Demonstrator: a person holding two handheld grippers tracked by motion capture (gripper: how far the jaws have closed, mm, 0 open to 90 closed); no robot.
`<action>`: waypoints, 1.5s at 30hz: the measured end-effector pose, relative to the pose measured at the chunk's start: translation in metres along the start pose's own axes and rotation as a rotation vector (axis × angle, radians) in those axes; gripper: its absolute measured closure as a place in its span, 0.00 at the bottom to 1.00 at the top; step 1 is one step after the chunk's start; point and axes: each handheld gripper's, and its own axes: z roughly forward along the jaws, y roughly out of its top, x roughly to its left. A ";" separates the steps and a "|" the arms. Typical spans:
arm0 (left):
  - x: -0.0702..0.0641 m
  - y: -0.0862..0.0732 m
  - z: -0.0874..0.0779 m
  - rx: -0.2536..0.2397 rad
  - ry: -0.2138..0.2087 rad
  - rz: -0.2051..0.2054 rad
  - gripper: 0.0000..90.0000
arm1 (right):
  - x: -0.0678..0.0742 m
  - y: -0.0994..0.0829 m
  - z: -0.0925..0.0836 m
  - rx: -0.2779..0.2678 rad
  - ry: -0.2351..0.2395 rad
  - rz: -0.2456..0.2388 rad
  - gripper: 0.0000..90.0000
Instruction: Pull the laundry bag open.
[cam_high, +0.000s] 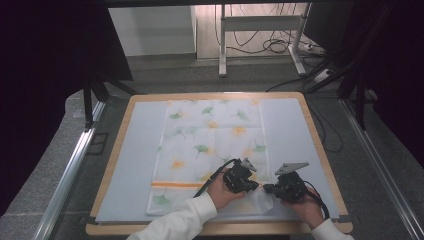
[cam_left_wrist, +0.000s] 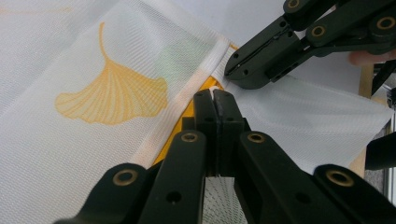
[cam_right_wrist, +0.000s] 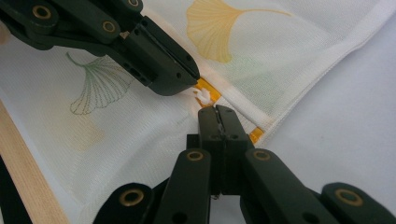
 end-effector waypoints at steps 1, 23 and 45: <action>0.001 0.000 -0.001 0.002 0.002 0.001 1.00 | 0.000 0.000 0.000 0.002 -0.001 -0.003 1.00; 0.016 -0.023 -0.026 -0.014 0.023 -0.036 1.00 | -0.001 -0.001 0.000 -0.003 0.011 -0.001 1.00; 0.036 -0.058 -0.061 -0.023 0.065 -0.079 1.00 | -0.003 -0.002 0.000 -0.012 0.019 0.000 1.00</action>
